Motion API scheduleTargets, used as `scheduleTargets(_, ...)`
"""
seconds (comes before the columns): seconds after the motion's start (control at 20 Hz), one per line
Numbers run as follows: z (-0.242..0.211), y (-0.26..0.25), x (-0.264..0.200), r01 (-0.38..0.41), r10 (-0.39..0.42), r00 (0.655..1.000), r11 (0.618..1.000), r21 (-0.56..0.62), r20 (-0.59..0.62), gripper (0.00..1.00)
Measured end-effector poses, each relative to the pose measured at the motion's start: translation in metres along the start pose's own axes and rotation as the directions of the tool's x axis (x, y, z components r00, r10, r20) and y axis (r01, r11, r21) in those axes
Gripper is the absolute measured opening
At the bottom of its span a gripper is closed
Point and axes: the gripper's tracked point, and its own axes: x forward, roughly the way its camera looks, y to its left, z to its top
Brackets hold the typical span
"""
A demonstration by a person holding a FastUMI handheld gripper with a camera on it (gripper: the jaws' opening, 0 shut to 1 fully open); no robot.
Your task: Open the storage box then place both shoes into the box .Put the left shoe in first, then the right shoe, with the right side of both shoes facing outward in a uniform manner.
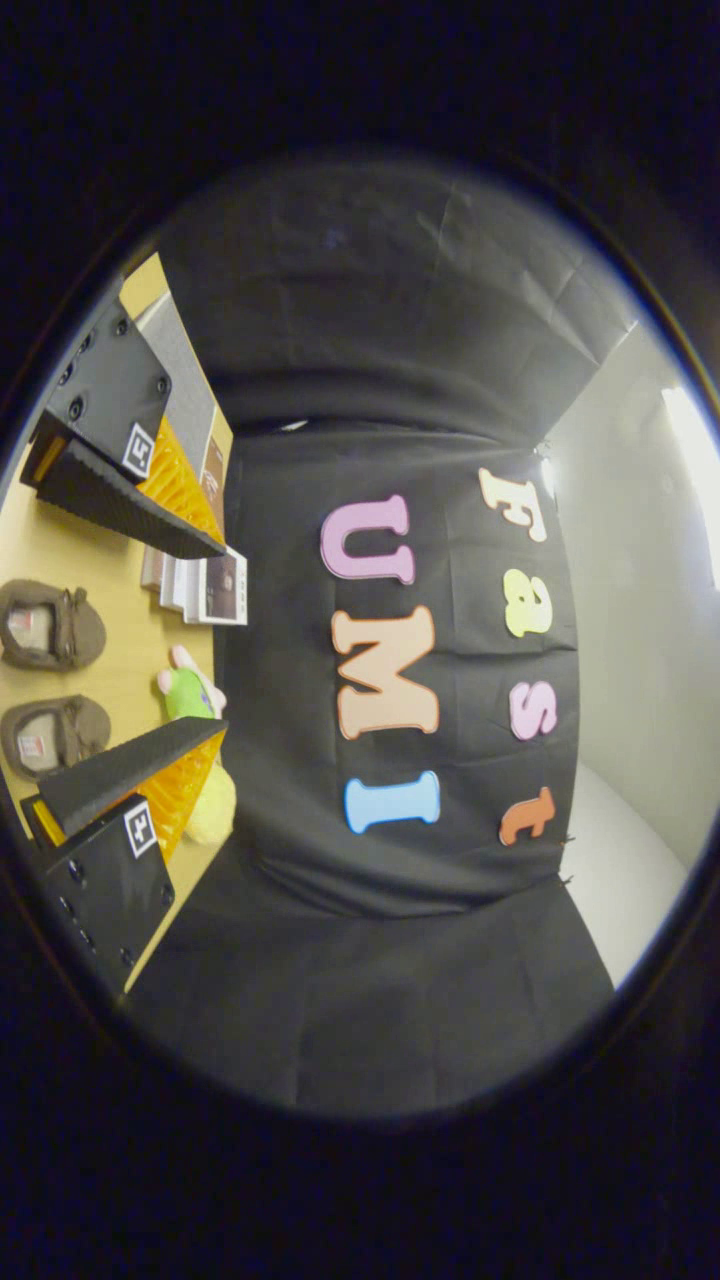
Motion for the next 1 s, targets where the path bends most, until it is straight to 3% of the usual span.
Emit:
scheduleTargets(0.2, -0.045, 0.033, -0.001, -0.055, 0.079, 0.99, 0.98, 0.194, -0.119, 0.99)
scheduleTargets(0.35, -0.078, 0.051, -0.001, -0.054, 0.139, 0.967, 0.931, 0.361, -0.214, 0.99)
scheduleTargets(0.6, -0.116, 0.074, -0.001, -0.007, 0.228, 0.929, 0.797, 0.604, -0.291, 0.99)
scheduleTargets(0.75, -0.132, 0.086, 0.0, 0.018, 0.266, 0.914, 0.726, 0.687, -0.306, 0.99)
scheduleTargets(1.0, -0.161, 0.113, 0.003, 0.064, 0.388, 0.856, 0.578, 0.813, -0.343, 0.98)
